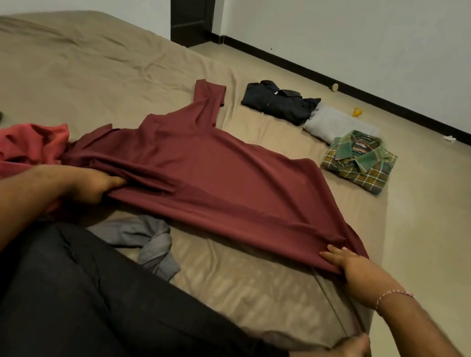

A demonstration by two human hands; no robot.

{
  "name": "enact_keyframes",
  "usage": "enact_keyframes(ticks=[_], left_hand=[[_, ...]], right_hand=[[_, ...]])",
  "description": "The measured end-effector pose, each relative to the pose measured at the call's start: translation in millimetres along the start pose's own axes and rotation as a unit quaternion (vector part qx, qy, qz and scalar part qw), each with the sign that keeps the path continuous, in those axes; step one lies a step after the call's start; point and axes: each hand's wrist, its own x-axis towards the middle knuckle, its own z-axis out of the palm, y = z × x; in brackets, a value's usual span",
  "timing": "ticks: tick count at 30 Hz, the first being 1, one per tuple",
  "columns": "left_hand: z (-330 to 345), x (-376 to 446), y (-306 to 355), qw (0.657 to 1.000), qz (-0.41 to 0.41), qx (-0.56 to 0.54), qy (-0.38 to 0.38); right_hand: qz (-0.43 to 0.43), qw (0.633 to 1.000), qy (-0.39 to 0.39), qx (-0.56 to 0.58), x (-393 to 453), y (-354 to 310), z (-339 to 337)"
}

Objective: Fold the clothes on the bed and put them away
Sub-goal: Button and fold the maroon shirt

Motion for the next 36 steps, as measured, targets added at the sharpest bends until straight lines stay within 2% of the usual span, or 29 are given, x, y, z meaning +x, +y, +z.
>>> enact_keyframes(ticks=[3, 6, 8, 10, 14, 18, 21, 23, 25, 26, 28, 30, 32, 34, 36], left_hand=[[-4.1, -11.9, -0.5, 0.998, 0.016, -0.062, -0.012], [-18.7, -17.5, 3.4, 0.988, 0.019, -0.154, -0.017], [-30.8, -14.0, 10.3, 0.983, -0.003, -0.182, 0.003], [-42.0, -6.4, 17.9, 0.984, -0.02, -0.173, 0.042], [-64.6, 18.8, 35.3, 0.989, -0.07, -0.075, 0.108], [-92.3, 42.7, 47.8, 0.986, -0.107, -0.086, 0.098], [-116.6, 73.6, 60.5, 0.963, -0.094, 0.005, 0.252], [-129.8, 105.5, 73.5, 0.946, -0.009, -0.002, 0.323], [-140.4, 144.6, 86.3, 0.941, 0.111, -0.031, 0.319], [-143.1, 163.1, 93.4, 0.938, 0.161, -0.039, 0.305], [-151.3, 198.1, 108.5, 0.943, 0.207, -0.035, 0.259], [-159.0, 235.5, 119.4, 0.955, 0.212, -0.007, 0.206], [-166.9, 268.7, 124.8, 0.965, 0.196, 0.048, 0.167], [-177.4, 287.3, 123.9, 0.968, 0.174, 0.085, 0.162], [-190.6, 289.5, 119.1, 0.97, 0.138, 0.128, 0.155]], right_hand=[[0.008, 1.0, 0.006, -0.002, -19.7, 2.4, 12.3], [0.024, 0.997, -0.044, -0.056, -27.2, -2.9, 9.0], [0.027, 0.993, -0.071, -0.088, -25.8, -12.1, -1.2], [0.019, 0.994, -0.058, -0.088, -20.1, -26.6, -16.6], [-0.053, 0.994, 0.09, 0.011, 20.6, -65.8, -42.0], [-0.083, 0.961, 0.217, 0.153, 86.9, -92.0, -51.9], [-0.053, 0.918, 0.315, 0.237, 147.4, -91.8, -64.7], [-0.021, 0.897, 0.354, 0.263, 191.1, -81.8, -76.5], [0.001, 0.898, 0.355, 0.261, 233.5, -66.4, -87.7], [0.011, 0.911, 0.338, 0.237, 248.6, -60.4, -90.9], [0.016, 0.947, 0.287, 0.143, 274.1, -44.3, -92.3], [0.011, 0.964, 0.252, 0.08, 290.0, -30.8, -90.9], [0.002, 0.966, 0.237, 0.103, 294.8, -19.9, -94.7], [0.006, 0.967, 0.228, 0.111, 294.5, -9.0, -99.0], [0.021, 0.962, 0.257, 0.092, 293.3, 3.4, -104.4]])
